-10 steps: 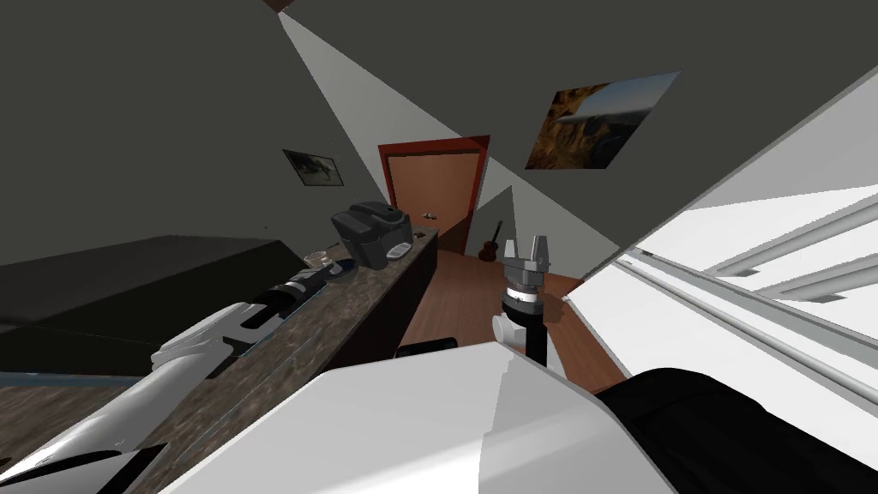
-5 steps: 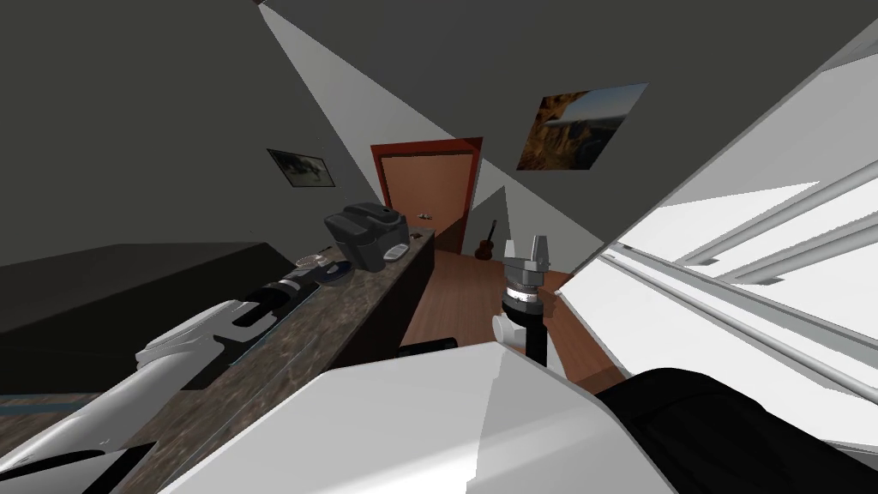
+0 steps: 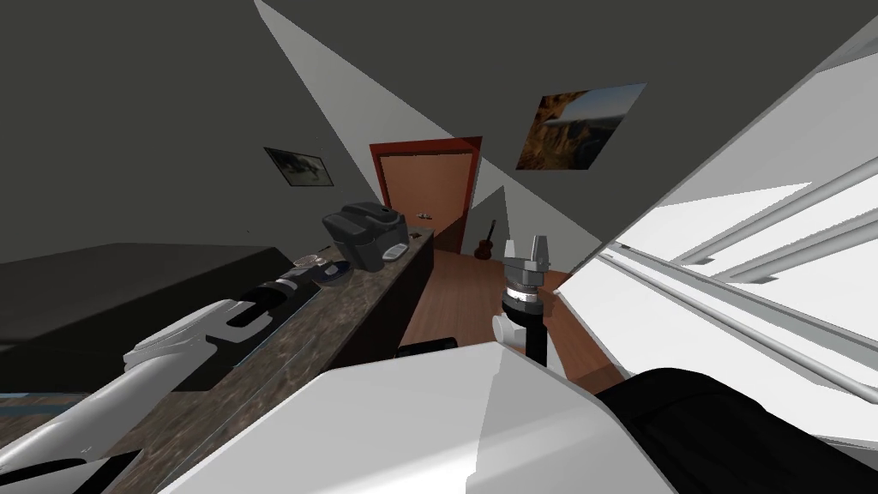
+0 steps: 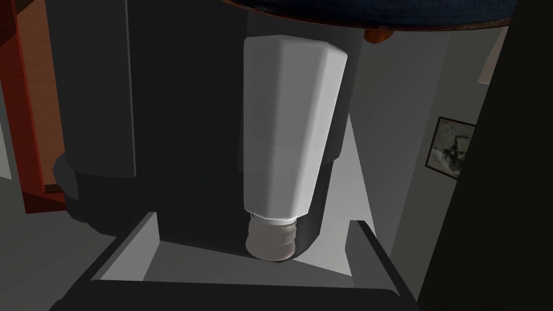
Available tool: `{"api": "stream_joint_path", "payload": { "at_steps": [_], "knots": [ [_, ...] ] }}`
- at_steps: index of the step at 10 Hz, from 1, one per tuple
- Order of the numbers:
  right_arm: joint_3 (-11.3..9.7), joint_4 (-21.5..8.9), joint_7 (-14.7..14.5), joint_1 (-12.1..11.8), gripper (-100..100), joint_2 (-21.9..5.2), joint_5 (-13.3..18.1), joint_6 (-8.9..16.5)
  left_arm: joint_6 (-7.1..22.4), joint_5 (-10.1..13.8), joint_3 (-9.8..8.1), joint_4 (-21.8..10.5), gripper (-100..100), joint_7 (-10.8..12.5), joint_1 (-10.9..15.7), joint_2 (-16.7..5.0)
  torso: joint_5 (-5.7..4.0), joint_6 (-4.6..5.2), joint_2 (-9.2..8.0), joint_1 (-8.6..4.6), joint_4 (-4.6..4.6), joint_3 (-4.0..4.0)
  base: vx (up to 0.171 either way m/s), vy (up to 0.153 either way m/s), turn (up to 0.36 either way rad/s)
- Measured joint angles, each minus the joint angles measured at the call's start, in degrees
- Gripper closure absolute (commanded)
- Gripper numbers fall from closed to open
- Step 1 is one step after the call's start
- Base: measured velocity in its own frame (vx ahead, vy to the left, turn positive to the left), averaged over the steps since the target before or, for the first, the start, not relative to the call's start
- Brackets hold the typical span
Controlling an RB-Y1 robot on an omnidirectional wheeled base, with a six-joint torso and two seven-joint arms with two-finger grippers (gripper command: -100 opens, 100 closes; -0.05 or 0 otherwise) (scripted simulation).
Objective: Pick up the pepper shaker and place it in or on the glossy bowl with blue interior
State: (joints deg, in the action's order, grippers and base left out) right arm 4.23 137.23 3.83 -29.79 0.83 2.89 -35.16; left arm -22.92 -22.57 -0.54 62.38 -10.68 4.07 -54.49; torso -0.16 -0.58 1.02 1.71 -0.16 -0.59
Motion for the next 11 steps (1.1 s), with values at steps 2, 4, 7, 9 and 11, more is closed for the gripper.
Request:
{"api": "stream_joint_path", "payload": {
  "at_steps": [2, 4, 7, 9, 11],
  "knots": [
    [0.0, 0.0, 0.0, 0.0, 0, 0.0, 0.0, 0.0, -0.1, 0.2, 0.25, -0.6, -100, 1.6, 1.0, -2.1, -0.04, 0.01, -0.04, -0.21, 0.01, 0.03, -0.029, -0.084, -0.010],
    [0.0, 0.0, 0.0, 0.0, 0, 0.0, 0.0, 0.0, 0.2, 0.6, 0.48, 0.3, -100, 3.6, 1.0, -4.7, -0.04, 0.01, -0.06, -0.18, 0.01, 0.04, -0.030, -0.065, -0.010],
    [0.0, 0.0, 0.0, 0.0, 0, 0.0, 0.0, 0.0, 0.8, 1.2, 0.89, 1.5, -100, 6.5, 1.1, -8.5, -0.02, 0.01, -0.03, -0.12, 0.01, 0.02, -0.027, -0.055, -0.011],
    [0.0, 0.0, 0.0, 0.0, 0, 0.0, 0.0, 0.0, 0.7, 1.3, 1.12, 1.3, 0, 7.6, 1.6, -9.8, 0.01, 0.00, -0.01, -0.01, 0.00, 0.01, -0.008, -0.012, 0.001],
    [0.0, 0.0, 0.0, 0.0, 0, 0.0, 0.0, 0.0, 0.7, 1.3, 1.12, 1.3, 0, 7.5, 1.6, -9.8, 0.04, 0.00, 0.05, 0.10, -0.02, -0.03, 0.000, 0.000, 0.000]
  ]
}}
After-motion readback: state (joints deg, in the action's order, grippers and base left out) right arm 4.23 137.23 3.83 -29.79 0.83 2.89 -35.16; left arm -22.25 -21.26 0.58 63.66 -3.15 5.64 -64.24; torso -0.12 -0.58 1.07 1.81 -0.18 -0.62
